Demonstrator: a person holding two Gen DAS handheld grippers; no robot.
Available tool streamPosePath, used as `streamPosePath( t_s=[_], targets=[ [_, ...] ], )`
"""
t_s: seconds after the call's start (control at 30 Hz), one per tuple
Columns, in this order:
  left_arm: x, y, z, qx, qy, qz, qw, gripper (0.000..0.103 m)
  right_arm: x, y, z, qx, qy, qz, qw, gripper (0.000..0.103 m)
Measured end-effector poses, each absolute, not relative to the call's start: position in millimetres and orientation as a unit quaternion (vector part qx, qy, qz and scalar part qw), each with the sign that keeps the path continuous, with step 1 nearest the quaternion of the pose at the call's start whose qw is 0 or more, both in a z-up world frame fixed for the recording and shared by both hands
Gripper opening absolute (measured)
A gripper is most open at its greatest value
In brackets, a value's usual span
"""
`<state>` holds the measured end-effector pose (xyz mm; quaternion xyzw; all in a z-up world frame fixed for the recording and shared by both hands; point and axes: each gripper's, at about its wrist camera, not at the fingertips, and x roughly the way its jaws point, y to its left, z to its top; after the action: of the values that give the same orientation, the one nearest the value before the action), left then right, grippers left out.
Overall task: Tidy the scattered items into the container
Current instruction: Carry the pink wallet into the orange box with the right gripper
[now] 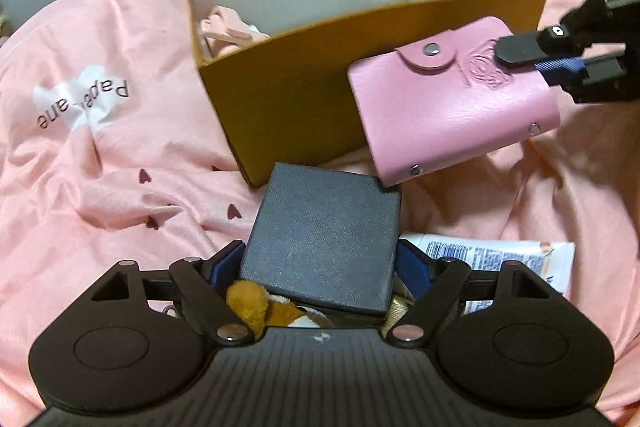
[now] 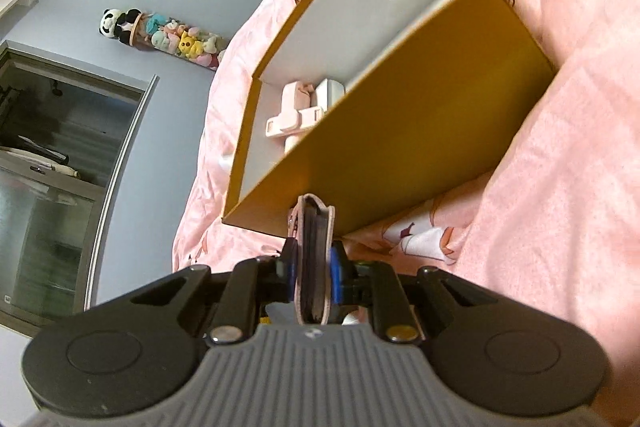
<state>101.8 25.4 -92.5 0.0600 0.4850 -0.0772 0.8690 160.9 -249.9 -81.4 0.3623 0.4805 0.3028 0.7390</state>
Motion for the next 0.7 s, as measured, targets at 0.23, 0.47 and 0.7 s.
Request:
streamPosePath(
  t_s=[0.23, 0.47, 0.7],
  targets=[
    [103, 38, -75, 0.005, 0.465, -0.077, 0.882, 0.094, 154, -266, -74, 0.323, 0.479, 0.276, 0.768, 0.018],
    [98, 43, -50, -0.012, 0.424, -0.071, 0.903, 0.094, 148, -271, -72, 0.327, 0.486, 0.27, 0.764, 0.017],
    [99, 51, -14, -0.013, 0.377, -0.058, 0.924, 0.094, 146, -266, -24, 0.317, 0.441, 0.311, 0.78, 0.017]
  ],
)
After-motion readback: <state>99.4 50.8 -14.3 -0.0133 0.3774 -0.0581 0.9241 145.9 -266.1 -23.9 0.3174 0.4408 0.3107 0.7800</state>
